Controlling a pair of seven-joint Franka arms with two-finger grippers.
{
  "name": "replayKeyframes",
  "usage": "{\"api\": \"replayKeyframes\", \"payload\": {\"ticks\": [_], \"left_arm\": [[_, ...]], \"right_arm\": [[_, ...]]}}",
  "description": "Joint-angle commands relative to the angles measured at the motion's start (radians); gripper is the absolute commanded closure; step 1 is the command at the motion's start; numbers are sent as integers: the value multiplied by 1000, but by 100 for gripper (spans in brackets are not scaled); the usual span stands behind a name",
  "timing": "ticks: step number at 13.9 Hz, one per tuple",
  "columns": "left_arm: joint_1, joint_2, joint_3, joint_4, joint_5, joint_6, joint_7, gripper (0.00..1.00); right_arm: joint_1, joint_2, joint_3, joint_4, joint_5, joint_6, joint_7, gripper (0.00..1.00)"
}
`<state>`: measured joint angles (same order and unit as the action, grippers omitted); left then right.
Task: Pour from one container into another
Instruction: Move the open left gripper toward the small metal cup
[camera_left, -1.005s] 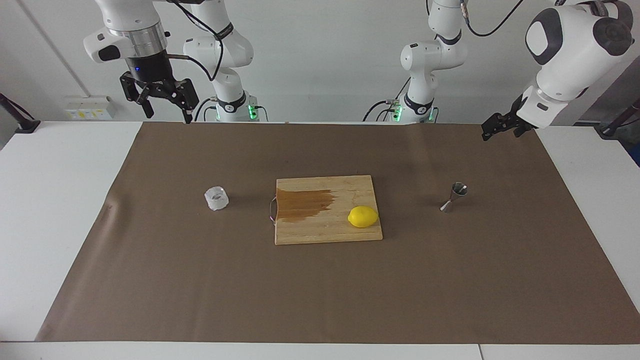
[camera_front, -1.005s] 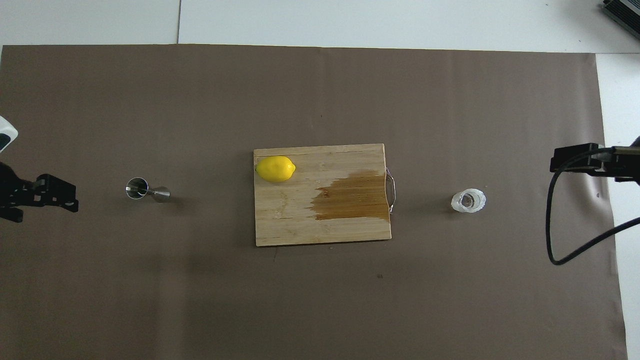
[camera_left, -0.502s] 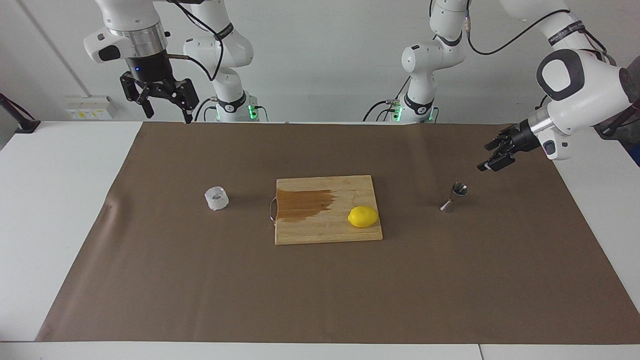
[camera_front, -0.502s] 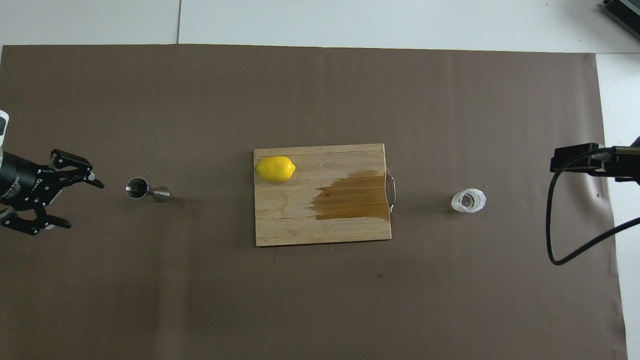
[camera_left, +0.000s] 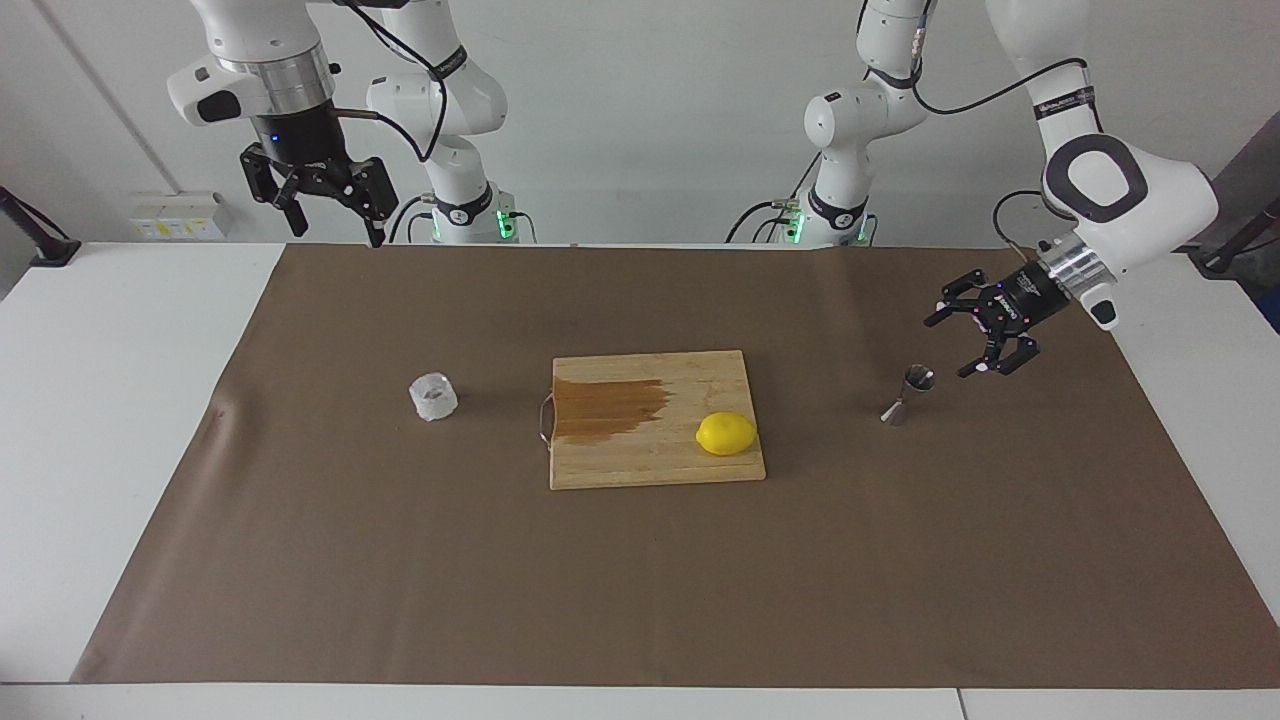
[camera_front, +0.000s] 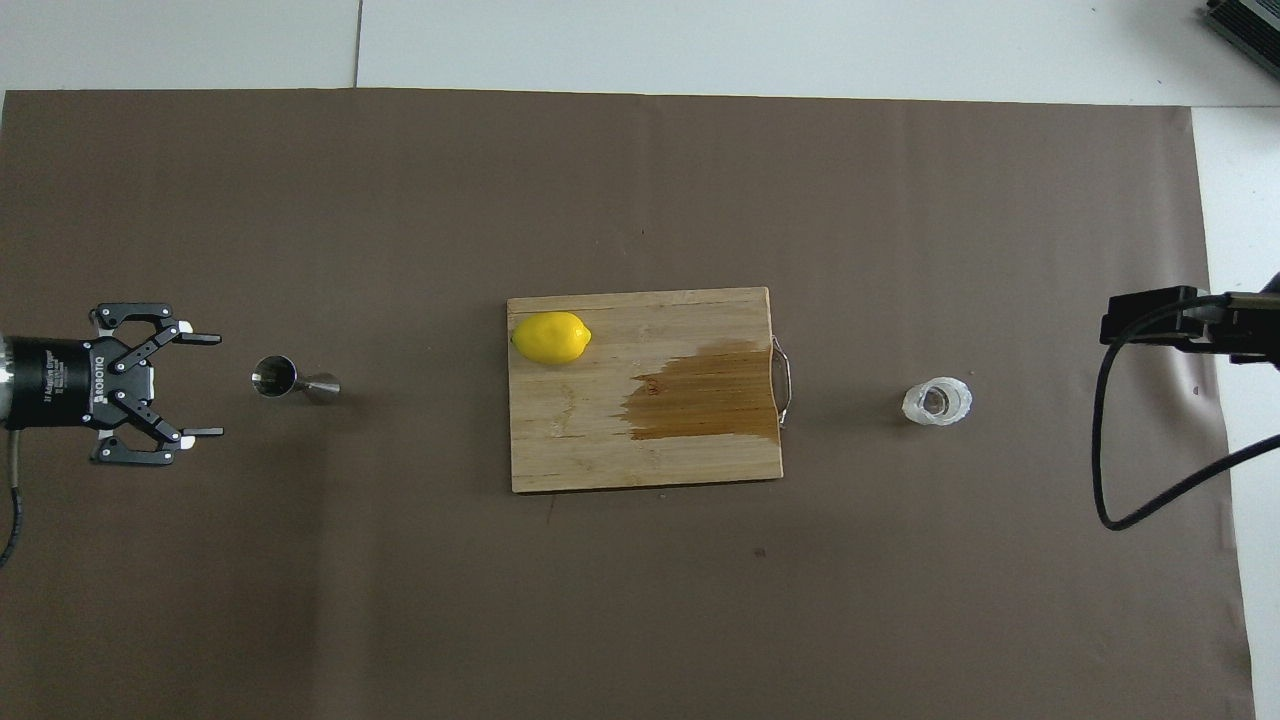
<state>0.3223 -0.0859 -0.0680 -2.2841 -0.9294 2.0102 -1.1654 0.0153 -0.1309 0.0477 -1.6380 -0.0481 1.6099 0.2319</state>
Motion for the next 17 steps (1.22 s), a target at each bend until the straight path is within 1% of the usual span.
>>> {"api": "replayKeyframes", "payload": {"ticks": [1,3,5,6,11,14,17], "left_arm": [[29,-101,-9,-166,-118,100,-23,0],[21,-92,-9,-175,-166,134,-22,0],[-46,-84,-9,-192,-207,224,-20,0],[-63,-83,-9,-198,-216,249,-20,0],[-78,-77,-9,-210,-239,300,-19,0],[-92,-32,-9,-209,-305,334,44,0],[-95,-31,-10,-202,-330,335,53,0]], "right_arm": [[-9,-19,0,-17,11,-10,-14,0],[-9,-19,0,-17,11,-10,-14,0],[-9,-19,0,-17,11,-10,-14,0],[-9,-19,0,-17,11,-10,-14,0],[-9,-19,0,-17,11,-10,-14,0],[-9,-19,0,-17,11,-10,-14,0],[-9,-19,0,-17,11,-10,-14,0]]}}
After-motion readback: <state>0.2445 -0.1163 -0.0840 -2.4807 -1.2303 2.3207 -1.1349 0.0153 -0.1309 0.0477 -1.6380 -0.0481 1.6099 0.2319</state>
